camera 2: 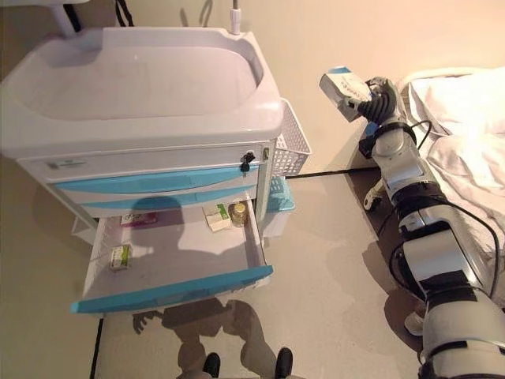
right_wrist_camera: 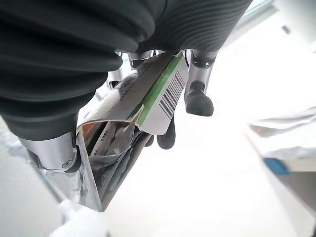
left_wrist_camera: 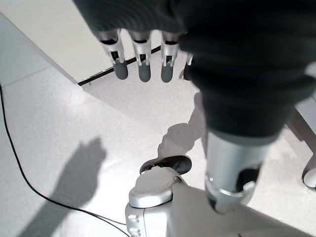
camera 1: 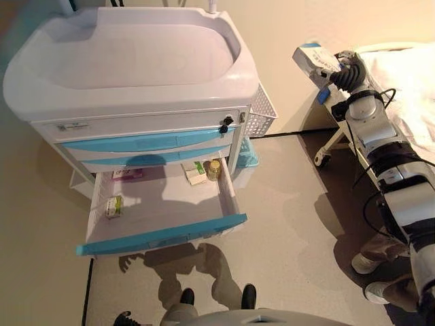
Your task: Open the drawer and pick up the medicine
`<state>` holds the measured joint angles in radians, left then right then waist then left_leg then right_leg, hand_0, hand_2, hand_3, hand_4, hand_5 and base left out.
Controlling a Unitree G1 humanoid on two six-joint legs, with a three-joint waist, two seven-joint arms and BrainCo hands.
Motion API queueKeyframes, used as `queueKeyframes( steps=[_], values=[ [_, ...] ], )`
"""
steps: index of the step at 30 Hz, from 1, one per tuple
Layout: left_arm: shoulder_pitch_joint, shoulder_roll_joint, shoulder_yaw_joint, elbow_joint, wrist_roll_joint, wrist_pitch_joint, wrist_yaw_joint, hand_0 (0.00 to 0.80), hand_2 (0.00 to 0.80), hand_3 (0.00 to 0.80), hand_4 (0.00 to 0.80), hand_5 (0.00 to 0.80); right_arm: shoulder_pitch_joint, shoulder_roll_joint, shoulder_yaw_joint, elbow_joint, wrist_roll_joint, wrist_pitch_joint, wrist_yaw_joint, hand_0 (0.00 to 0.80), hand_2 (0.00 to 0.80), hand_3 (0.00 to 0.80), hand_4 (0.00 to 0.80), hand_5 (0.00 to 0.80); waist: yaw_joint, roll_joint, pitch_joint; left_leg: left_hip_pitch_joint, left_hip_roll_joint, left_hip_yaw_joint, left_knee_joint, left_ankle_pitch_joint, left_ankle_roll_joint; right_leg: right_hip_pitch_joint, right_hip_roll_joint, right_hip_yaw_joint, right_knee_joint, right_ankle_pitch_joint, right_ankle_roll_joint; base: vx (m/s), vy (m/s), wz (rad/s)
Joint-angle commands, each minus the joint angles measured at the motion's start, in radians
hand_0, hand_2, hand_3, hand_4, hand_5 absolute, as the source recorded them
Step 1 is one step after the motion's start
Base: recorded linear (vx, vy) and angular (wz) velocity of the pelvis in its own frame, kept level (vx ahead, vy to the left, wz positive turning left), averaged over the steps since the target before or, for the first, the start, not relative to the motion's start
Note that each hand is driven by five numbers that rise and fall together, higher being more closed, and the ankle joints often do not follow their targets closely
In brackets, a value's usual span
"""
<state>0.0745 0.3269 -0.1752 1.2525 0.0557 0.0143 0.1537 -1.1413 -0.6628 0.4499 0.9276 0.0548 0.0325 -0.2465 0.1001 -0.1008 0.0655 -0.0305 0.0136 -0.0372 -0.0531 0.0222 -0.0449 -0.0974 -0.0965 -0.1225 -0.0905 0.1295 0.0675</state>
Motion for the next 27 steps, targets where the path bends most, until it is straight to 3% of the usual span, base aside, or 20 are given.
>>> queueKeyframes(
  steps=[1,27],
  values=[
    [-0.047,0.053,-0.016,0.049,-0.019,-0.002,0.028,0.000,0.000,0.000,0.000,0.000,-0.145,-0.008,0.045,0.043,0.034,-0.049,-0.017,0.800,0.800,0.800,0.800,0.800,0.018,-0.044,0.000,-0.073,-0.030,-0.050,0.002,0.034,0.021,0.021,-0.007,-0.020,0.038,-0.024,0.077,0.000,0.000,0.00],
    [-0.081,0.121,-0.035,0.046,-0.043,-0.009,0.066,0.000,0.000,0.000,0.000,0.000,-0.467,0.148,0.268,0.189,-0.015,-0.043,-0.013,0.800,0.800,0.800,0.800,0.800,0.087,-0.130,0.065,-0.158,-0.022,-0.095,0.026,0.050,0.017,-0.038,0.004,-0.042,0.032,-0.004,0.075,-0.008,-0.010,0.05]
  ],
)
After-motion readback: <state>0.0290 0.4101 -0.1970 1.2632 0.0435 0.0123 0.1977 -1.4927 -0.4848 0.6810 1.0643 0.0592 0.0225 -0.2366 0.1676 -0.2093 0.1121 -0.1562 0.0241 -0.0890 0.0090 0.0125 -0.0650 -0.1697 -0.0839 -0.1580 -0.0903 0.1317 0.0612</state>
